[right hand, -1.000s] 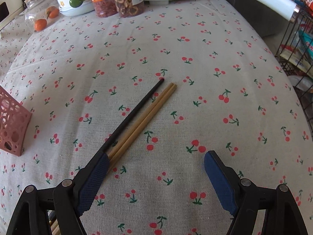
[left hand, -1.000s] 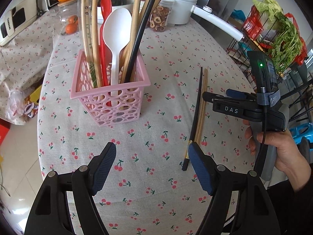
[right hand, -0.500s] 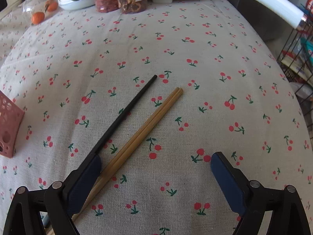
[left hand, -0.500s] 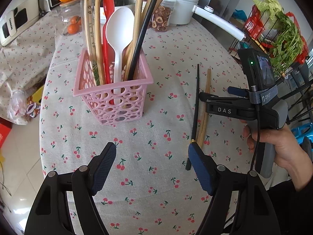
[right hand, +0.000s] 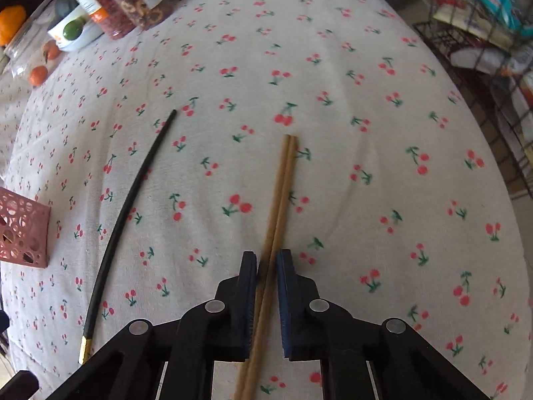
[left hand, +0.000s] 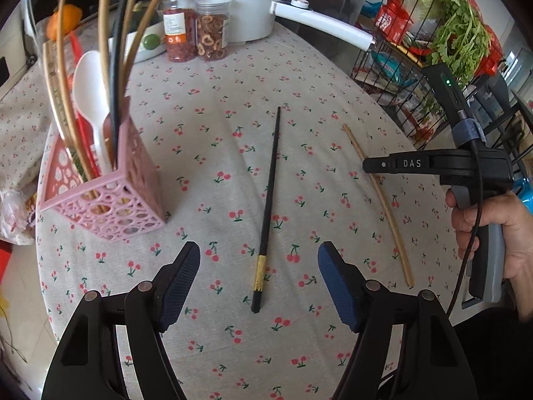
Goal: Organize utensils
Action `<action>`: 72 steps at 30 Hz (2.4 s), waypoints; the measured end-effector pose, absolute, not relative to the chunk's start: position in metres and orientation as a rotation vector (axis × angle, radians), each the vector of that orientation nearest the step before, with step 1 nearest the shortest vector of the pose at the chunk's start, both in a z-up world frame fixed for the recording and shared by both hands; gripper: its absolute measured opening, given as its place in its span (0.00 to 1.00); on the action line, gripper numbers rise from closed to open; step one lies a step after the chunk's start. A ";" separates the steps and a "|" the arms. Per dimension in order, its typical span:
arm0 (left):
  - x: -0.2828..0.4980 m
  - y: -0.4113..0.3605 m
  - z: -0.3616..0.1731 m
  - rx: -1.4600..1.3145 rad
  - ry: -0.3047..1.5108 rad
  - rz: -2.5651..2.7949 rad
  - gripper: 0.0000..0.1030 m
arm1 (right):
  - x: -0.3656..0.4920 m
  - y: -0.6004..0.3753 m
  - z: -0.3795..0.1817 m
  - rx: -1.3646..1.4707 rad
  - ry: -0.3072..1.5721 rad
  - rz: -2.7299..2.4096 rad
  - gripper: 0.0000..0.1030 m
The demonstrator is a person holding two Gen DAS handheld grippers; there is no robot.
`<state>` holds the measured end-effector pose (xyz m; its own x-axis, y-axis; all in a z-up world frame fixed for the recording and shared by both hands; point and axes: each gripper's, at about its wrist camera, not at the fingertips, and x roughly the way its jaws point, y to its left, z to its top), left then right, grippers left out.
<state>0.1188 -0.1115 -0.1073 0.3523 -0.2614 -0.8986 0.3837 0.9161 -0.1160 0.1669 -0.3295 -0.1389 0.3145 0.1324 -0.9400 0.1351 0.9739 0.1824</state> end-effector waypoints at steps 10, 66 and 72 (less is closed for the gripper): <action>0.196 -0.184 -0.142 0.196 1.190 -0.348 0.23 | 0.138 -0.387 -0.111 0.408 1.182 -0.004 0.08; 0.047 -0.013 0.025 -0.093 0.686 -0.484 0.05 | 0.104 -0.287 -0.012 0.316 0.943 0.176 0.05; 0.051 -0.010 0.008 -0.087 0.746 -0.481 0.05 | 0.120 -0.295 -0.081 0.146 1.233 0.072 0.40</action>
